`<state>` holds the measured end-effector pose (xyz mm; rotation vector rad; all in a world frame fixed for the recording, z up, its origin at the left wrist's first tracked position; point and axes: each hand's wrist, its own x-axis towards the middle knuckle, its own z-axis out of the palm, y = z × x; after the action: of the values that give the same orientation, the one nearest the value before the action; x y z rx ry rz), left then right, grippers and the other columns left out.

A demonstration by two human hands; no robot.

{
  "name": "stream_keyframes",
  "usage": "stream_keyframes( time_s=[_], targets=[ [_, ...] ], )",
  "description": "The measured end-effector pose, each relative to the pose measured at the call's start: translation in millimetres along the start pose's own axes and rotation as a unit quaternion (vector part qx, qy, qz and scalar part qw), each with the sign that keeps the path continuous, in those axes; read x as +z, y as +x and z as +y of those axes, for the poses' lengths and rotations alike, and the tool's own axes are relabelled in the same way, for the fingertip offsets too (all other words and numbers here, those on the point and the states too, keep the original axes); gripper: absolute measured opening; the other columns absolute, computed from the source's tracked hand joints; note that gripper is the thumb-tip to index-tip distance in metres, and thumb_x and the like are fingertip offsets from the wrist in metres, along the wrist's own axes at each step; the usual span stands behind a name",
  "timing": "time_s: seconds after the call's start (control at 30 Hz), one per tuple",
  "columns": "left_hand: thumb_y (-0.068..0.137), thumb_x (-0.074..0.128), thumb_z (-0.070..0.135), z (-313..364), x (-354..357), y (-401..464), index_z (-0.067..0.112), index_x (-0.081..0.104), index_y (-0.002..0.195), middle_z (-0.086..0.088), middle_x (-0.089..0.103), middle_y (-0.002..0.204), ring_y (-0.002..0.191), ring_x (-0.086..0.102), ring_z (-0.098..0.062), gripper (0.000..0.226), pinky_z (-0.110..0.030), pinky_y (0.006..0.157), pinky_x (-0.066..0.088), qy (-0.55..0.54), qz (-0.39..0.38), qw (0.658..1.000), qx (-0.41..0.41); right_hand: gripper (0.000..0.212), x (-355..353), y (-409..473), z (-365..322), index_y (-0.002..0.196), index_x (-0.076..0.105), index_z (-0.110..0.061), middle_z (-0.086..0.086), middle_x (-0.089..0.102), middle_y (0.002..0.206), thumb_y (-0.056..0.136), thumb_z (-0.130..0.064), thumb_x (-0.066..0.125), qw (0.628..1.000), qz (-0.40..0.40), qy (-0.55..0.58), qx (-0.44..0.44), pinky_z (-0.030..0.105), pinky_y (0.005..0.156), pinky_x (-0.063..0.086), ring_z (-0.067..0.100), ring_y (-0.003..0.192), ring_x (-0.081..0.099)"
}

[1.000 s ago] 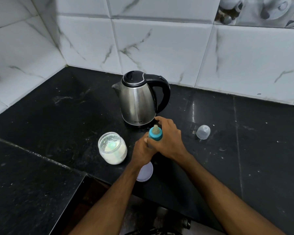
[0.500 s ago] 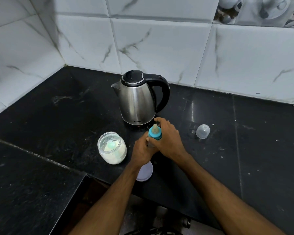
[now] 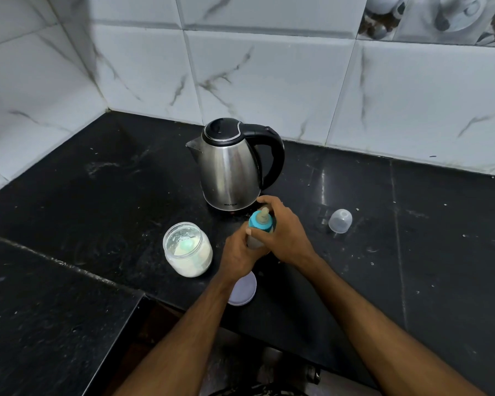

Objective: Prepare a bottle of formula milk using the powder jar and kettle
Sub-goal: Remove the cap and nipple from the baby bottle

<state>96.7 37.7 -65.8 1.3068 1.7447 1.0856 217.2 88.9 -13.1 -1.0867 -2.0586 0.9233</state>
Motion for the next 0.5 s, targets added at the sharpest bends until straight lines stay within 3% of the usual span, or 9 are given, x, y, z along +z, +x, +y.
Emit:
stream_keyframes(
  time_s=[0.13, 0.2, 0.33, 0.5],
  targets=[
    [0.079, 0.082, 0.020, 0, -2, -1, 0.043, 0.053, 0.110, 0.022, 0.064, 0.103, 0.095, 0.063, 0.011, 0.049, -0.005, 0.077, 0.048, -0.019, -0.007, 1.000, 0.011, 0.061, -14, 0, 1, 0.129, 0.051, -0.018, -0.010, 0.058, 0.119, 0.076, -0.017, 0.082, 0.996, 0.010, 0.083, -0.023, 0.015, 0.090, 0.049, 0.002, 0.107, 0.057],
    [0.078, 0.083, 0.021, -1, -3, -1, 0.040, 0.054, 0.115, 0.021, 0.066, 0.105, 0.097, 0.061, 0.015, 0.050, -0.005, 0.076, 0.047, -0.034, -0.009, 0.999, 0.010, 0.059, -22, -1, 3, 0.125, 0.053, -0.020, -0.009, 0.059, 0.116, 0.075, -0.017, 0.083, 0.994, 0.027, 0.107, -0.022, 0.010, 0.085, 0.047, -0.001, 0.105, 0.058],
    [0.075, 0.085, 0.027, -5, -2, 0, 0.033, 0.058, 0.122, 0.015, 0.069, 0.109, 0.102, 0.065, 0.002, 0.054, -0.017, 0.085, 0.053, -0.039, -0.004, 0.999, 0.009, 0.051, -40, -12, 17, 0.119, 0.056, -0.026, -0.004, 0.061, 0.116, 0.076, -0.018, 0.082, 0.992, 0.048, 0.113, -0.002, 0.011, 0.084, 0.048, 0.003, 0.104, 0.060],
    [0.071, 0.089, 0.024, -9, 0, 1, 0.037, 0.061, 0.108, 0.016, 0.071, 0.102, 0.095, 0.068, -0.001, 0.048, -0.024, 0.087, 0.055, -0.033, 0.022, 0.999, 0.021, 0.036, -60, -33, 51, 0.094, 0.055, -0.022, -0.003, 0.062, 0.112, 0.074, -0.015, 0.084, 0.990, 0.073, 0.108, 0.062, 0.016, 0.082, 0.051, 0.010, 0.099, 0.061]
  ],
)
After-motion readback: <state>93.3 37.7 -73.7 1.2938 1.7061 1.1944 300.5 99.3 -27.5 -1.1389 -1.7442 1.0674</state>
